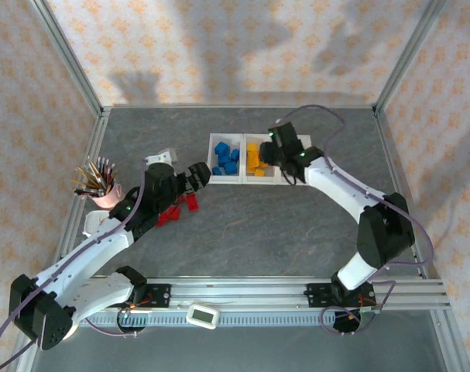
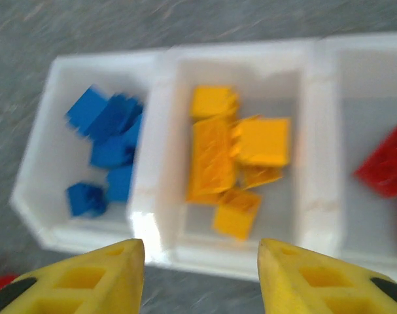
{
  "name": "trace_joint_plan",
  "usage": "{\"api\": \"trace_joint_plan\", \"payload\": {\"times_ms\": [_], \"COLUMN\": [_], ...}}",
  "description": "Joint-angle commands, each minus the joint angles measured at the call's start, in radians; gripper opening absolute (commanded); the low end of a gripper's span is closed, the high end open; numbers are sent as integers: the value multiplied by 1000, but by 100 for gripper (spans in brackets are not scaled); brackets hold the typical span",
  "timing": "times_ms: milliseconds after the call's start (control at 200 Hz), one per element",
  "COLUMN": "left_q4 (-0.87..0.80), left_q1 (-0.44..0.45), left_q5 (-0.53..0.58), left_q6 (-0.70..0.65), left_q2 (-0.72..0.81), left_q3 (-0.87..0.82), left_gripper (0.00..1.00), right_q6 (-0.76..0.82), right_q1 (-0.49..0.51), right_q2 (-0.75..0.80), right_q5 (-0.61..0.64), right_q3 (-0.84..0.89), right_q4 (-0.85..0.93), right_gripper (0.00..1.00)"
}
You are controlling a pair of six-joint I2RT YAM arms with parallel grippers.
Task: Sort the legos into containers by color
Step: Place the lego in the container, then pick up the lego from the center of the table.
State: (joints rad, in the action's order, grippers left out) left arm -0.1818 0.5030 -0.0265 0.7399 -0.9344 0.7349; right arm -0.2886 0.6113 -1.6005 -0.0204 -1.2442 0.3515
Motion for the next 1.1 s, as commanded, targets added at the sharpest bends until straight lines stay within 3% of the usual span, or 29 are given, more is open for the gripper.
{"api": "trace_joint_plan", "payload": {"times_ms": [0,265,420,881,1096], "left_q4": [-88,-213,-277,-388,-400], "left_q1": [-8,-14,-15,-17,-16], "left_q5": [62,137,181,281,300], "left_q6": [26,52,67,133,134], "left_q2": [61,201,253,382,396], "left_q3": [-45,-80,-74,-100,-103], "left_gripper": [99,99,99,99,99], "right_q6": [-54,-146,-126,-91,-78], "right_q1": [109,345,427,443,442], "right_q2": [10,-120,-250,-525,-607], "right_q5": [19,29,32,38,75], "right_q3": [25,25,-53,-287,-377], "right_q4": [2,-109,-113,-86,-42], "right_gripper": [50,57,62,66,59]}}
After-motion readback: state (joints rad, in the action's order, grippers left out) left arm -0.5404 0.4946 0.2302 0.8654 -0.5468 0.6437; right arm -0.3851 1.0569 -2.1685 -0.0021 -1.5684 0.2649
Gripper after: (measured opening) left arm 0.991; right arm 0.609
